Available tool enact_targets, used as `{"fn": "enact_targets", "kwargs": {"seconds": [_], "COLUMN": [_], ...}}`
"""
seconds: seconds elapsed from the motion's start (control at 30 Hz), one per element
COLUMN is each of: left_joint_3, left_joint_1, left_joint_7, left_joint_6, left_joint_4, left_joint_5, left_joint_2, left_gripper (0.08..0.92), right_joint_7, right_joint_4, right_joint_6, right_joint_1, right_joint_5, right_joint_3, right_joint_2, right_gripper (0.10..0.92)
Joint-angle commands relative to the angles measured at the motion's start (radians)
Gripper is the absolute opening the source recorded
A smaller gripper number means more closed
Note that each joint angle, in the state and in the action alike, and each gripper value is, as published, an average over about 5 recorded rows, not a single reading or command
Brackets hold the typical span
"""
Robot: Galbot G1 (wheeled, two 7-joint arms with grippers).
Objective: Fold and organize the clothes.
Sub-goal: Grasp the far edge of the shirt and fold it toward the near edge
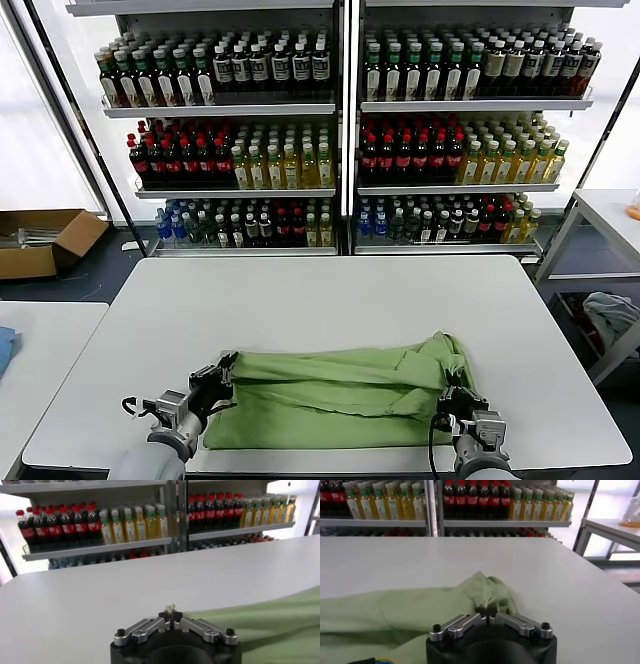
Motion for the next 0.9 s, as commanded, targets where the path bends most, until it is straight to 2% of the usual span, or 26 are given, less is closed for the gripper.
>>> {"fn": "enact_targets", "kwargs": {"seconds": [0.03, 0.13, 0.23, 0.47, 0.63, 0.77, 0.9], "left_joint_3": [-0.001, -0.002, -0.005, -0.005, -0.002, 0.002, 0.004], "left_joint_1": [0.025, 0.043, 0.058, 0.081, 0.09, 0.086, 0.08], "left_joint_7": [0.003, 0.007, 0.01, 0.006, -0.003, -0.011, -0.018], "left_joint_6": [-0.014, -0.011, -0.014, -0.012, -0.01, -0.018, -0.018], "left_joint_4": [-0.042, -0.068, -0.067, -0.064, -0.103, -0.153, -0.198], "left_joint_5": [0.092, 0.109, 0.134, 0.185, 0.186, 0.167, 0.143], "left_joint_2": [0.006, 0.011, 0.01, 0.002, -0.009, -0.024, -0.047], "left_gripper": [0.088, 0.088, 0.088, 0.088, 0.106, 0.197, 0.327], "right_joint_7": [0.0, 0.004, 0.005, 0.008, 0.018, 0.016, 0.012], "right_joint_4": [-0.027, -0.036, -0.043, -0.03, 0.027, 0.104, 0.166], "right_joint_6": [0.006, 0.004, 0.004, 0.006, 0.021, 0.03, 0.021], "right_joint_1": [-0.014, -0.015, -0.015, -0.015, -0.02, -0.018, -0.012], "right_joint_5": [-0.057, -0.078, -0.097, -0.126, -0.075, -0.018, 0.013], "right_joint_3": [-0.002, -0.004, -0.008, -0.016, -0.007, 0.016, 0.039], "right_joint_2": [0.0, 0.0, -0.001, -0.005, -0.006, -0.014, -0.023], "right_gripper": [0.106, 0.112, 0.161, 0.364, 0.52, 0.633, 0.751]}}
